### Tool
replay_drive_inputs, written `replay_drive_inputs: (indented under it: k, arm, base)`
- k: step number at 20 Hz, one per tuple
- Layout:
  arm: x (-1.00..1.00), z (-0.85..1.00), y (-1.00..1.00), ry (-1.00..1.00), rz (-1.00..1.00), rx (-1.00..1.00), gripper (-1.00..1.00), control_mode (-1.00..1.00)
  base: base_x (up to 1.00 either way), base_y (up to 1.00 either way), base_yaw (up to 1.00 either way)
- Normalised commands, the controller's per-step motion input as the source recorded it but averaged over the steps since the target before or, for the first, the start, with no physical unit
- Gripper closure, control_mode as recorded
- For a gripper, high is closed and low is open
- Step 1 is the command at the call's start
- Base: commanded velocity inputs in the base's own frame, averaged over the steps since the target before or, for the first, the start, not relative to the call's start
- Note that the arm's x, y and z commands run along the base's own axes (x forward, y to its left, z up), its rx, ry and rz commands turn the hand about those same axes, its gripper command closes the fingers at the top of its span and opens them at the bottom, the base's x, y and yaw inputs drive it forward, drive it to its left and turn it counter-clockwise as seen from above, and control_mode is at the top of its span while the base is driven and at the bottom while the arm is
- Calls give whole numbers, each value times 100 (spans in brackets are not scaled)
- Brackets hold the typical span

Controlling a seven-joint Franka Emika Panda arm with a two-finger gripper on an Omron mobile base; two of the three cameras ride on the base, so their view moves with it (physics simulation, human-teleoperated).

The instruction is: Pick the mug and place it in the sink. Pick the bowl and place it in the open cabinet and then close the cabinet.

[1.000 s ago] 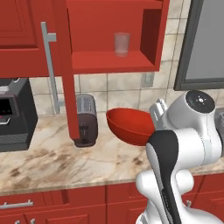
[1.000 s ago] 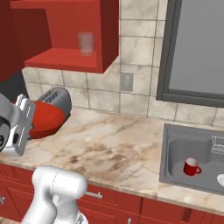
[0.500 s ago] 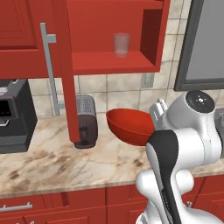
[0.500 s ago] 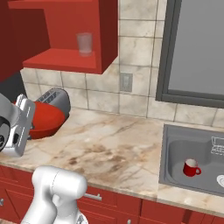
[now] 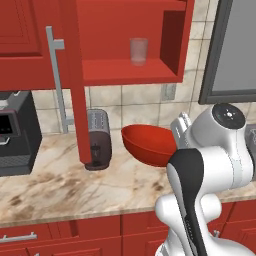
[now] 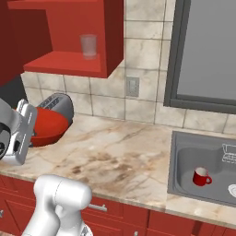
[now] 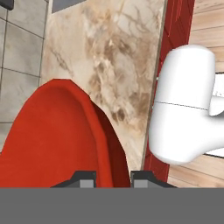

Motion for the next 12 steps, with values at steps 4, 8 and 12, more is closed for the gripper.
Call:
replay_drive_inputs:
  k: [4, 8, 12]
  arm:
    - [0, 0, 0, 0, 0, 0, 100, 100]
    - [0, 0, 0, 0, 0, 0, 100, 100]
    - [0, 0, 0, 0, 0, 0, 100, 100]
  base:
    - [13, 0, 7]
    - [8, -3, 9]
    - [8, -1, 12]
